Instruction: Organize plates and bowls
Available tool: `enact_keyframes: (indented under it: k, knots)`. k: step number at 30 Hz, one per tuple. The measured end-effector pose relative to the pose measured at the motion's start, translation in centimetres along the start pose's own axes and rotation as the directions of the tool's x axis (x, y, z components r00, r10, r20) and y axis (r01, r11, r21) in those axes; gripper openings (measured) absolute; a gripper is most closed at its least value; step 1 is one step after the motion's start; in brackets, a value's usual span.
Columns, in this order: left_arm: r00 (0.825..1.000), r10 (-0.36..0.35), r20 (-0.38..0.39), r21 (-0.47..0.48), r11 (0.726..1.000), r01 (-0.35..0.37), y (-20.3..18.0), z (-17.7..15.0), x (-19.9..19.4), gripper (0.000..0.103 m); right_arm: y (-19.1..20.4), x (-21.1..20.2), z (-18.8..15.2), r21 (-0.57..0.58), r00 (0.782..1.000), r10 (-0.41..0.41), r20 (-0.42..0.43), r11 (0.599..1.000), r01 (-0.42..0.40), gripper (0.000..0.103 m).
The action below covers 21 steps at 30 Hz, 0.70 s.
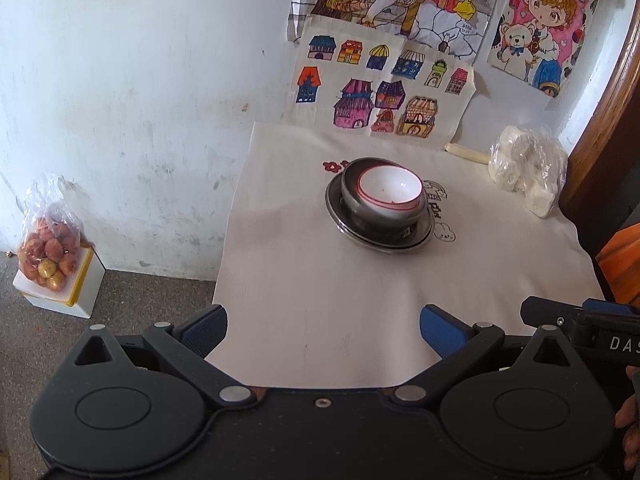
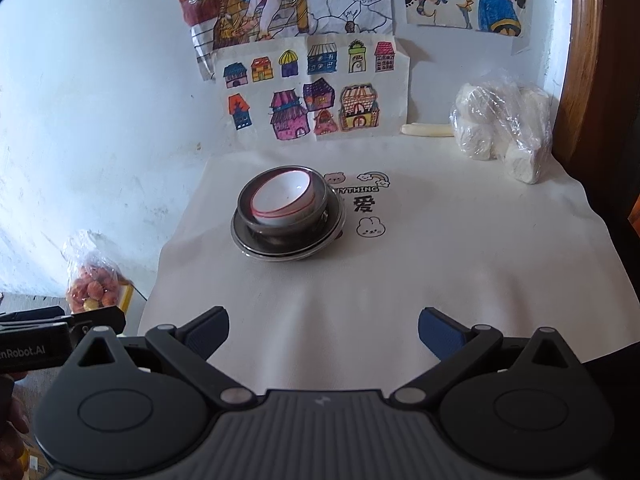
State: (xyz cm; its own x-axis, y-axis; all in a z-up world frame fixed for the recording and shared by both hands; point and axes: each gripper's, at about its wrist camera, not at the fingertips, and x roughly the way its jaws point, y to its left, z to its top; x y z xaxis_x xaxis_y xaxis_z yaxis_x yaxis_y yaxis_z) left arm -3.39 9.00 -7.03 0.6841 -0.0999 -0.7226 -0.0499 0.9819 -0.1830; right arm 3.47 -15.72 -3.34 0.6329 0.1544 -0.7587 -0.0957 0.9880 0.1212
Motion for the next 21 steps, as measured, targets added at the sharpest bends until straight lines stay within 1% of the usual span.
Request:
enact_keyframes:
  k: [10,21]
  knots:
    - [1.0,-0.009,0.002,-0.001,1.0,0.009,-0.23,0.0,-0.07,0.102,0.25,-0.41,-0.04,-0.012,1.0,-0.008,-0.007,1.0,0.008,0.103]
    - [1.0,0.011,-0.004,-0.004,1.0,-0.011,-0.45,-0.23,-0.2,0.102,-0.13,-0.45,-0.26,-0.006,1.0,-0.008,-0.016,1.0,0.008,0.103]
